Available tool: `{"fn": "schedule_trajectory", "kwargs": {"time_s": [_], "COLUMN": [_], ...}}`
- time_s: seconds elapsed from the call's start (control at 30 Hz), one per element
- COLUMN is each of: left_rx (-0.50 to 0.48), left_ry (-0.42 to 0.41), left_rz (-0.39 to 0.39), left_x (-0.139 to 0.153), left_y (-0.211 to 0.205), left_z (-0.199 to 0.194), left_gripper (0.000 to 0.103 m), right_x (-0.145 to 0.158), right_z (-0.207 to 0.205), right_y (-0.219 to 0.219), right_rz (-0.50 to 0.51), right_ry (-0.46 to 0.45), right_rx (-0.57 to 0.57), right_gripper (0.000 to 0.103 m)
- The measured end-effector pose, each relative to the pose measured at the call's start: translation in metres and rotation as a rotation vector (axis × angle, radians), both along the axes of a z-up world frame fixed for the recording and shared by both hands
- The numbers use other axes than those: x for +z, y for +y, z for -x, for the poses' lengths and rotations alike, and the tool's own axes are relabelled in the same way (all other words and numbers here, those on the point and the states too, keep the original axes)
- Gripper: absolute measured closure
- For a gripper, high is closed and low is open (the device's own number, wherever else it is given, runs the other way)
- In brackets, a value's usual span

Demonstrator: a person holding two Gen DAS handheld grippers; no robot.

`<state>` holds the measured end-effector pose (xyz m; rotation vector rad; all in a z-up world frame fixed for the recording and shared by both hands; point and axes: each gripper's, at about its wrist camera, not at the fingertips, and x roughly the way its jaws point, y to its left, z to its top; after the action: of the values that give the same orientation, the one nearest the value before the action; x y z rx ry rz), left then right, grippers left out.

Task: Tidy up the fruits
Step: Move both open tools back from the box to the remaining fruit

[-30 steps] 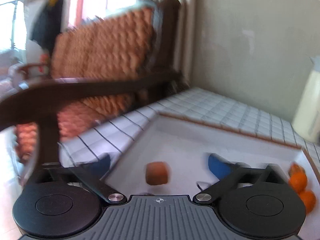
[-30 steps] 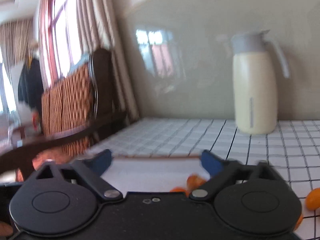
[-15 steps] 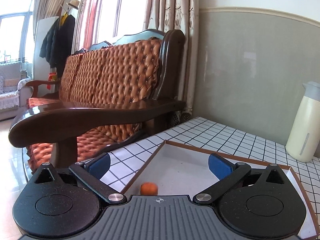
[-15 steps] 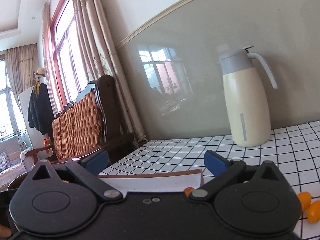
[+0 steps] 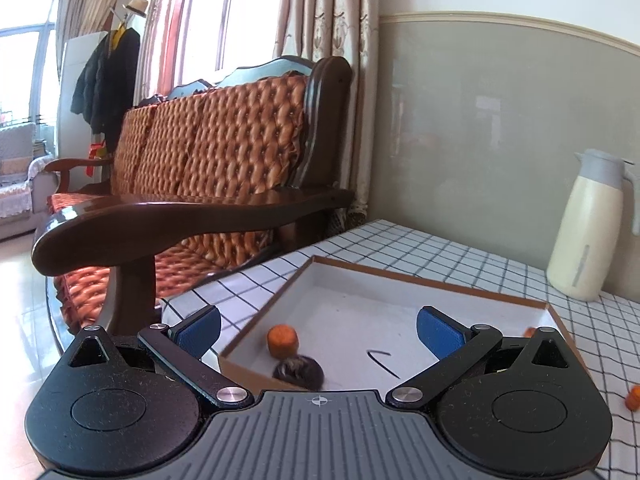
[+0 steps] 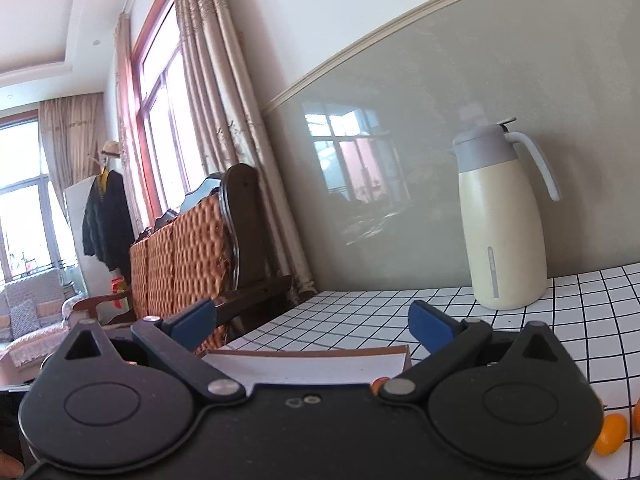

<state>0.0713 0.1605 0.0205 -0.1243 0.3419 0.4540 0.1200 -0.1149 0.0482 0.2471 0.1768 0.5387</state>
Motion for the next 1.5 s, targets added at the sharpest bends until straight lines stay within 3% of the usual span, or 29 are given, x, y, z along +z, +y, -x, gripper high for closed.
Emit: {"fn": "schedule_trajectory", "kwargs": {"time_s": [0.17,0.37,0.63,0.9,1.5], "left_rx": [-0.036,-0.091,-0.133,-0.187,-0.301], "left_ry": [0.016,0.041,0.04,0.04,0.035], "left_rz": [0.004,-0.043,0.003,-0.032,-0.028], "left_x": [-0.003,-0.008,-0.01,-0.012,-0.014], "left_y": [-0.015,-0.038,-0.055,-0.082,-0.124], "left_z": [0.009,0.008,-0.002,-0.007,-0.017], "left_gripper": [0.0,0.0,0.0,0.0,0.0], "right_x": [0.0,-0.003,-0.004,-0.007,-0.016], "right_z": [0.011,0.02,0.032,0.034,0.045], "right_y": [-0.007,-0.019,-0.038,-0.06,-0.093], "right_rz": [0.044,0.053,0.062,0.058,0.094], "right_ry": [0.013,0.045,0.041,0.07,0.086], "right_rx": [-0.002,-0.002,-0.034,-0.071,-0.155], "right_gripper": [0.006,0.006,0.006,0.006,0.006]}}
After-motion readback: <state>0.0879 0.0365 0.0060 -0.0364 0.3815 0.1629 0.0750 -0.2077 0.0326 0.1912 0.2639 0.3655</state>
